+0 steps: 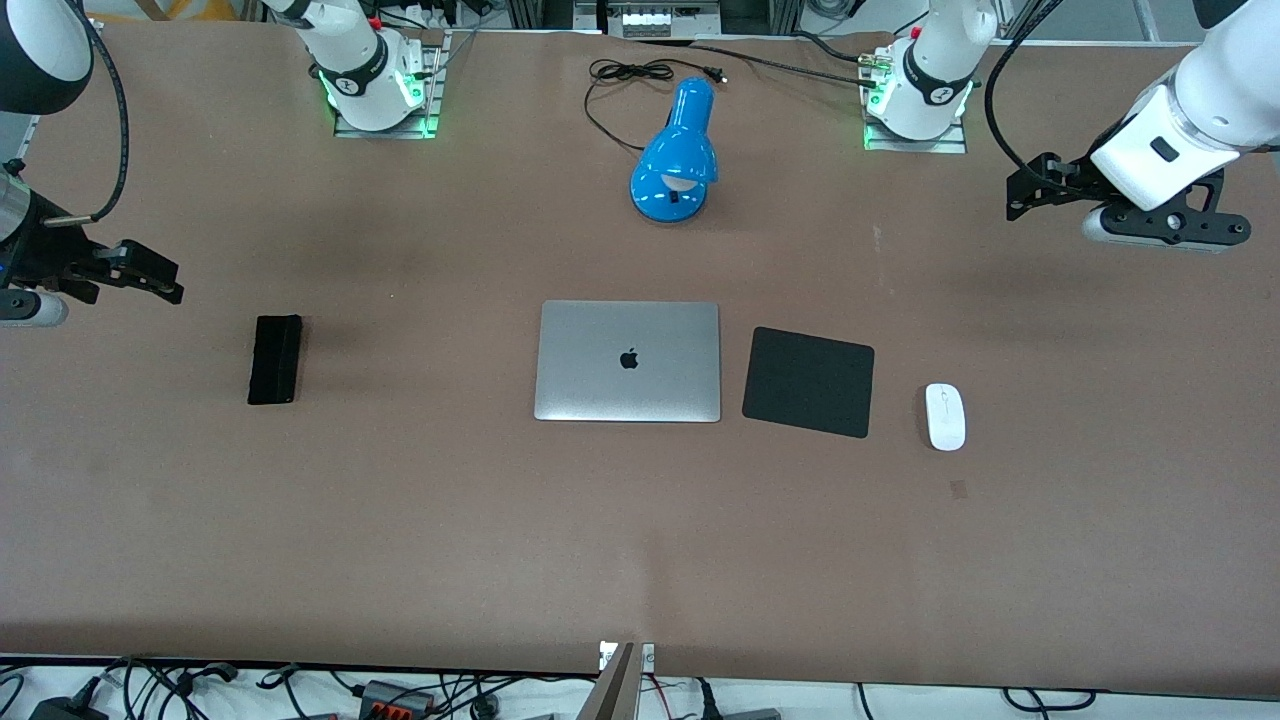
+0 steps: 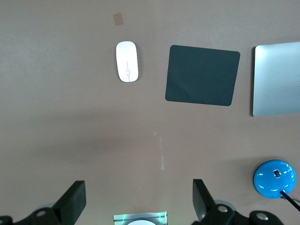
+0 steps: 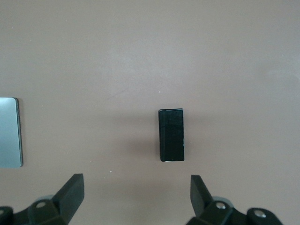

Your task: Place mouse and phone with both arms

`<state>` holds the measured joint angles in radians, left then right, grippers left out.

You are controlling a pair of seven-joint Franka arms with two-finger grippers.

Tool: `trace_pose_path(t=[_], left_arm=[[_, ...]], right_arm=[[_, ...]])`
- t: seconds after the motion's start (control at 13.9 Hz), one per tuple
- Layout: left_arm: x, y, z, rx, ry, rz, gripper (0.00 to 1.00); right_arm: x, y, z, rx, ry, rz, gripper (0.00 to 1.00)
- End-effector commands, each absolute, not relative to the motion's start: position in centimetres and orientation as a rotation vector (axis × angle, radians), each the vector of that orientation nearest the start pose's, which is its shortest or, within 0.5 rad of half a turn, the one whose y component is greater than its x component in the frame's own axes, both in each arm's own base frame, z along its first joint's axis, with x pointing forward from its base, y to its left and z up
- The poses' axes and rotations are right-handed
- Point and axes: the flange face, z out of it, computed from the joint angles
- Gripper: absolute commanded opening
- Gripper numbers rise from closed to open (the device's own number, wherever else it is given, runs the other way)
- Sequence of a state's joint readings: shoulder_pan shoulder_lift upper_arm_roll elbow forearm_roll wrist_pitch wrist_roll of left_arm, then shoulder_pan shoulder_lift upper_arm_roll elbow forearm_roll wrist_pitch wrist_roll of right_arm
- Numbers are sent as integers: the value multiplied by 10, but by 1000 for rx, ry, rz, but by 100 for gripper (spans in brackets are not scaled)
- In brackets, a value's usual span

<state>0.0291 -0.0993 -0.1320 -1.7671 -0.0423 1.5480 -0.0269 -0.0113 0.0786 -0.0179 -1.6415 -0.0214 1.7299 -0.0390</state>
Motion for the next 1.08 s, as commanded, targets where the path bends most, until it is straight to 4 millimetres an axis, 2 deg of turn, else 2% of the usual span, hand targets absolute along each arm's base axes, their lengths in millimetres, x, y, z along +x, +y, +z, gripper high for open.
trace_pose_path(t=[0.0,0.36,0.58,0.65,0.72,0.86,1.01], left_arm=[[514,-58,587,-3141,108,193,100],[515,-56,585,-3152,98,197,100],[522,-50,572,-3157,90,238,100],[527,-52,561,-3152,100,269,100],[538,-62,528,-3129,127,382,100],[553,-60,524,-3133,134,423,100],[586,-65,479,-3131,143,521,100]], right_arm=[[580,-19,567,-3167,-32,-11,100],[581,-19,566,-3167,-32,-8,100],[587,-10,552,-3166,-57,18,100],[591,-8,546,-3165,-60,28,100],[594,-8,542,-3165,-63,23,100],[600,0,527,-3167,-81,59,100],[606,19,504,-3160,-119,121,100]])
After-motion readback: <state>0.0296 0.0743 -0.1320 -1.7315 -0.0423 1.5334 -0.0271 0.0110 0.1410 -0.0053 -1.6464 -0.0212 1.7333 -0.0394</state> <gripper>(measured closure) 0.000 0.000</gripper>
